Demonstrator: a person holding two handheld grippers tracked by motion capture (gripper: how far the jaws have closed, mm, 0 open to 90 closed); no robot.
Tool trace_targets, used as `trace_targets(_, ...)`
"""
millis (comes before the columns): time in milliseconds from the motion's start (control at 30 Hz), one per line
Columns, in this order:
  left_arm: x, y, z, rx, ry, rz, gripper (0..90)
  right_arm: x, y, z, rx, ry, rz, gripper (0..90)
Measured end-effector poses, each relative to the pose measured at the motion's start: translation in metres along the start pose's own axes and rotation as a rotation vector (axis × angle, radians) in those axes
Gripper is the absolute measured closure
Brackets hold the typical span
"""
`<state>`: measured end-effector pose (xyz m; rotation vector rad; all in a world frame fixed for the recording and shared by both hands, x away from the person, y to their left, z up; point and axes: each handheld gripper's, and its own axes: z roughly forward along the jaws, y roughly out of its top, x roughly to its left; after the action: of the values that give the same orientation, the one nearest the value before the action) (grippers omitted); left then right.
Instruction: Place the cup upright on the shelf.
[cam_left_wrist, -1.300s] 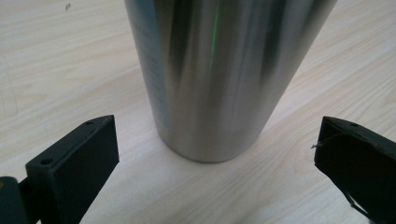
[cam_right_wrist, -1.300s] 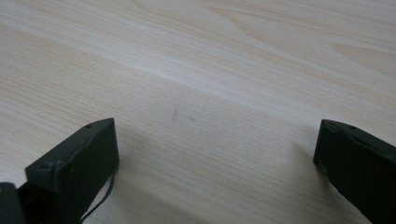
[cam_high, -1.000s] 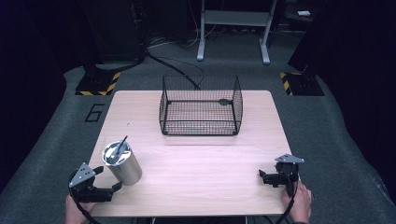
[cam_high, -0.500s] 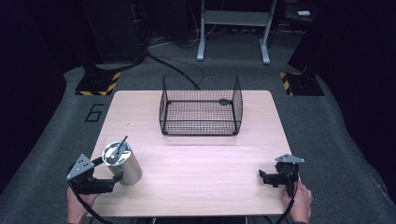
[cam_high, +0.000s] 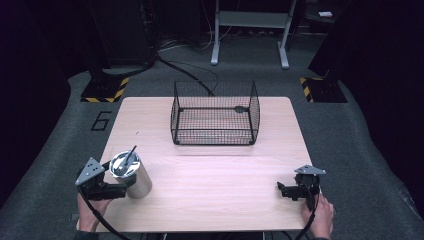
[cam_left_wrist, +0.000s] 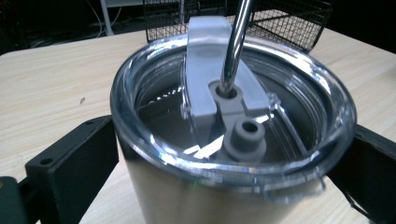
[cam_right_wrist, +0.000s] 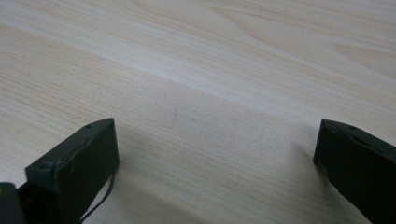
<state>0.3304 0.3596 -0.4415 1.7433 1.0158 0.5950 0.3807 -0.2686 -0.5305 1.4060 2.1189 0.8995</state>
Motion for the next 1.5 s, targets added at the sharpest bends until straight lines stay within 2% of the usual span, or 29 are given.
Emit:
trace_targets(300,0.0,0.004,0.005,0.001,-0.003,0.003,0.0,0.0,0.0,0.0,0.007,0.002,-0.006,0.0)
trace_targets(400,-0.001,0.003,0.007,-0.018,-0.001,-0.02,0.0,0.0,0.0,0.0,0.005,0.002,-0.002,0.0)
trace_targets(533,-0.001,0.004,0.008,-0.022,0.003,-0.022,0.0,0.0,0.0,0.0,0.003,0.002,-0.002,0.0)
trace_targets(1000,-0.007,0.006,0.013,-0.018,0.035,0.007,3.3,0.0,0.0,0.0,0.006,0.003,0.001,0.0)
trace_targets(1267,-0.004,0.008,0.014,-0.013,0.029,0.012,3.6,0.001,0.001,0.0,0.006,0.003,0.0,0.0)
trace_targets(1333,-0.003,0.01,0.014,-0.007,0.027,0.038,3.7,0.001,0.001,0.0,0.006,0.003,0.0,0.0)
trace_targets(1400,-0.003,0.012,0.014,-0.01,0.023,0.042,3.7,0.0,0.001,0.0,0.006,0.003,-0.001,0.0)
trace_targets(1500,-0.002,0.014,0.014,-0.019,0.015,0.034,3.7,0.001,0.001,0.0,0.007,0.004,0.003,0.0)
